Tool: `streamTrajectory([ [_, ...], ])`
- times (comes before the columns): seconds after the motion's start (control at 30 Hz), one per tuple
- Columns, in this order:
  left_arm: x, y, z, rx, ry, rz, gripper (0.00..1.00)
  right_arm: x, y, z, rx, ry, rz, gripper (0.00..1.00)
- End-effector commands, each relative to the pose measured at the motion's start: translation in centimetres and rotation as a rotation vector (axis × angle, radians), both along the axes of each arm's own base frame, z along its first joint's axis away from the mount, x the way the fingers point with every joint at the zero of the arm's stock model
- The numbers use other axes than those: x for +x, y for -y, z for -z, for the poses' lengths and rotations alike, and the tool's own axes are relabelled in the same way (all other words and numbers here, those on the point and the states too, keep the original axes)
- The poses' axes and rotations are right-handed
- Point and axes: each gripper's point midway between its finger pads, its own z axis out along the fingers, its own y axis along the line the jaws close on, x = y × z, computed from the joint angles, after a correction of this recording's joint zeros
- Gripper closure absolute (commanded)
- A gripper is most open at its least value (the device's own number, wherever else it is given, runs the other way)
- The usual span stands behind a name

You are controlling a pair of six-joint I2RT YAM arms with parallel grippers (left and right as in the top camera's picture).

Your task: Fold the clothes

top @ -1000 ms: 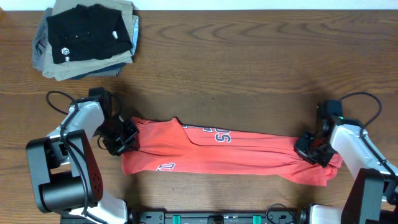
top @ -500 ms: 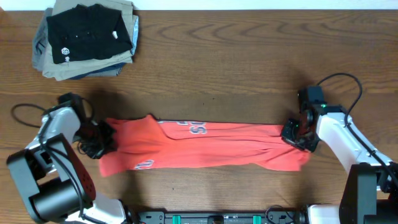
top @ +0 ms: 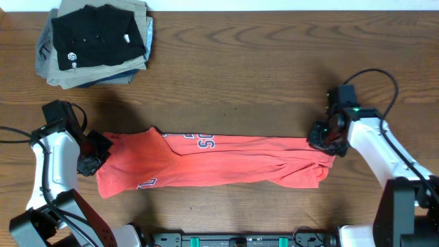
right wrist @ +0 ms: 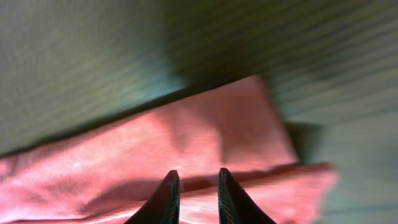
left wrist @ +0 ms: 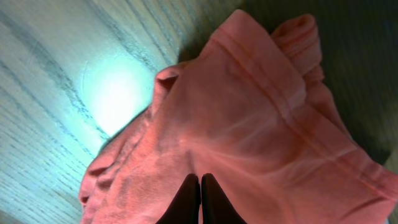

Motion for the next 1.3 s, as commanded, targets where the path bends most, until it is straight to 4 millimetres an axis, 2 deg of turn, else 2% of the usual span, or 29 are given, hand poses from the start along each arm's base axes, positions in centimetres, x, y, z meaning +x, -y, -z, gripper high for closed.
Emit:
streamTrajectory([
  [0.0, -0.6, 0.0, 0.2, 0.010, -0.027, -0.006, 0.94, -1.9, -2.1, 1.9, 0.058, -0.086, -0.065, 0.81],
  [0.1, -0.7, 0.0, 0.2, 0.009, -0.030, -0.006, 0.94, -2.7, -2.2, 3.2, 0.039, -0.139, -0.075, 0.84],
  [0.2, -0.7, 0.0, 0.2, 0.009, -0.030, -0.001, 0.94, -3.1, -0.9, 4.1, -0.037, -0.177, -0.021, 0.89],
  [0.43, -0.8, 0.1, 0.2, 0.008, -0.033, 0.005, 0.93, -2.9, 2.3, 3.7, -0.179, -0.183, 0.048, 0.89],
  [0.5, -0.8, 0.1, 0.2, 0.008, -0.033, 0.005, 0.93, -2.3, 2.9, 3.1, -0.186, -0.179, 0.064, 0.91],
  [0.6, -0.8, 0.1, 0.2, 0.008, -0.033, 0.005, 0.85, -1.4, 4.1, 1.3, -0.212, -0.184, 0.093, 0.93],
  [0.7, -0.8, 0.1, 0.2, 0.009, -0.033, 0.013, 0.83, -0.7, 5.5, -1.2, -0.257, -0.197, 0.115, 0.93],
  [0.87, -0.8, 0.1, 0.2, 0.009, -0.033, 0.013, 0.71, -0.5, 7.3, -4.3, -0.289, -0.206, 0.157, 0.85],
  [0.9, -0.8, 0.1, 0.2, 0.009, -0.033, 0.013, 0.69, -0.7, 7.5, -4.6, -0.288, -0.205, 0.166, 0.82],
  [0.93, -0.8, 0.1, 0.2, 0.009, -0.033, 0.013, 0.67, -1.0, 7.9, -5.0, -0.288, -0.206, 0.180, 0.70],
  [1.0, -0.8, 0.1, 0.2, 0.009, -0.033, 0.013, 0.67, -1.5, 8.7, -5.3, -0.288, -0.214, 0.188, 0.39],
  [1.03, -0.8, 0.1, 0.2, 0.009, -0.033, 0.013, 0.67, -1.7, 9.1, -5.4, -0.285, -0.218, 0.190, 0.12],
  [1.07, -0.8, 0.1, 0.2, 0.009, -0.033, 0.013, 0.67, -1.9, 9.5, -5.4, -0.283, -0.221, 0.194, 0.01],
  [1.2, -0.8, 0.1, 0.2, 0.008, -0.033, 0.012, 0.66, -3.0, 10.8, -4.9, -0.235, -0.246, 0.244, 0.01],
  [1.27, -0.7, 0.2, 0.2, 0.000, -0.029, 0.013, 0.50, -3.0, 9.7, -4.2, -0.124, -0.235, 0.215, 0.01],
])
